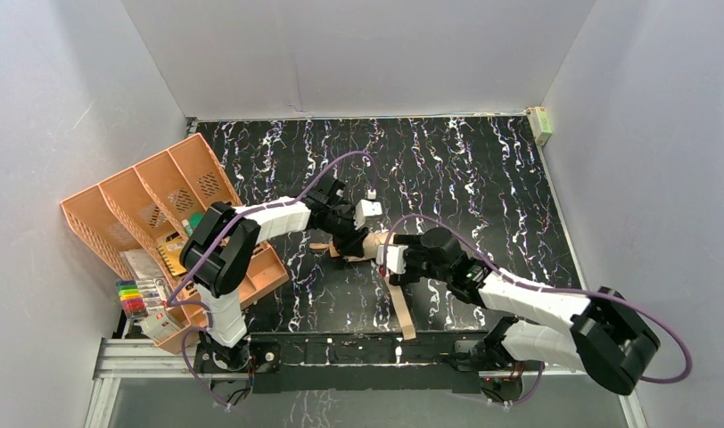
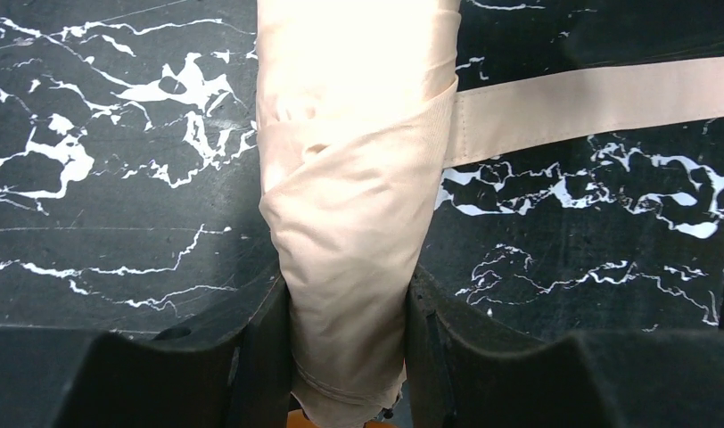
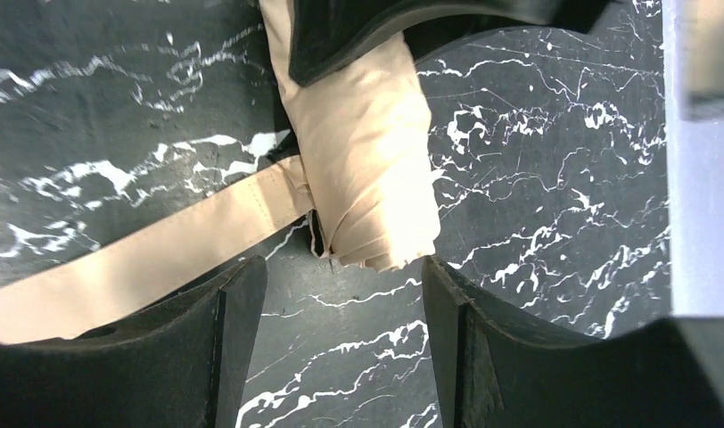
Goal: Put away the umbrella
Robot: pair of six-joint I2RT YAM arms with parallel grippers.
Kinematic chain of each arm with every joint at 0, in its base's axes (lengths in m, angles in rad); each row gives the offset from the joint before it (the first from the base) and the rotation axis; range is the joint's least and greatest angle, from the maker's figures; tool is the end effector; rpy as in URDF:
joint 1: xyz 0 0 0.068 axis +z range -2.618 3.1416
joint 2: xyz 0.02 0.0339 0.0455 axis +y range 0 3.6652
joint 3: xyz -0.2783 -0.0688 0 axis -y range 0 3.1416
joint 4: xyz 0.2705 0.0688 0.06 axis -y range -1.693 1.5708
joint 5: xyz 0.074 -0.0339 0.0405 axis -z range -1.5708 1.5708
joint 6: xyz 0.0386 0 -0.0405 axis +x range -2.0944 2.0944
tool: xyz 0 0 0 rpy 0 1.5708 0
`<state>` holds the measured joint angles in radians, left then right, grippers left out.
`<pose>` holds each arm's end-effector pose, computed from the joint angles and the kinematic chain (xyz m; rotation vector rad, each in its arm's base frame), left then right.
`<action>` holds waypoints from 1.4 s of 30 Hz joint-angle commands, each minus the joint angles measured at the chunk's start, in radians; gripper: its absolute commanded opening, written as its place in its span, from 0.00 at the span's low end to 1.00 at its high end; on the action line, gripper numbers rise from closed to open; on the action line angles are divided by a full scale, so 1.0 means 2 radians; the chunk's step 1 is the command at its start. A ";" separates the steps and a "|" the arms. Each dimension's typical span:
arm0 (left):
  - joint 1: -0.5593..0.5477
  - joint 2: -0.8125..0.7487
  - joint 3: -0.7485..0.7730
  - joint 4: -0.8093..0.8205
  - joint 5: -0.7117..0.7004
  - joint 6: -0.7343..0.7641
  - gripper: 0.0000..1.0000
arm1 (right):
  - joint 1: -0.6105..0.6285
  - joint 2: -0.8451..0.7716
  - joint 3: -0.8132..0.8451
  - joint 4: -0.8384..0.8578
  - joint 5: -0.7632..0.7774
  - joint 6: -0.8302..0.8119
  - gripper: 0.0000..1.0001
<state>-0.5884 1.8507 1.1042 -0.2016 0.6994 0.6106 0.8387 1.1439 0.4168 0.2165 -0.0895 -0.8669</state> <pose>0.3161 -0.2408 0.1572 1.5762 1.8105 -0.8609 0.1611 0.1844 0.1769 -1.6019 1.3268 0.0759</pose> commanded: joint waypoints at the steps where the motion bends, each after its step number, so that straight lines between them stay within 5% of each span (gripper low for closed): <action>1: -0.008 -0.026 -0.024 0.018 -0.071 0.014 0.00 | -0.037 -0.050 0.036 -0.049 -0.071 0.135 0.71; 6: -0.032 -0.032 -0.041 0.045 -0.127 0.012 0.00 | -0.149 -0.052 0.056 -0.049 -0.183 0.233 0.71; 11: -0.057 -0.034 -0.053 0.060 -0.176 0.011 0.00 | -0.219 0.000 0.107 -0.093 -0.252 0.242 0.71; 25: -0.161 -0.058 -0.158 0.177 -0.351 0.049 0.00 | -0.240 0.185 0.258 -0.192 -0.401 0.143 0.71; 35: -0.222 -0.015 -0.193 0.274 -0.509 0.096 0.00 | -0.240 0.310 0.397 -0.387 -0.454 -0.022 0.72; 42: -0.242 0.003 -0.205 0.310 -0.552 0.121 0.00 | -0.237 0.367 0.445 -0.479 -0.447 -0.071 0.73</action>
<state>-1.0649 1.7916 0.7540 0.5335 -0.3340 0.8124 0.3611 1.8313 1.2472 -0.5770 -0.9504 -0.8948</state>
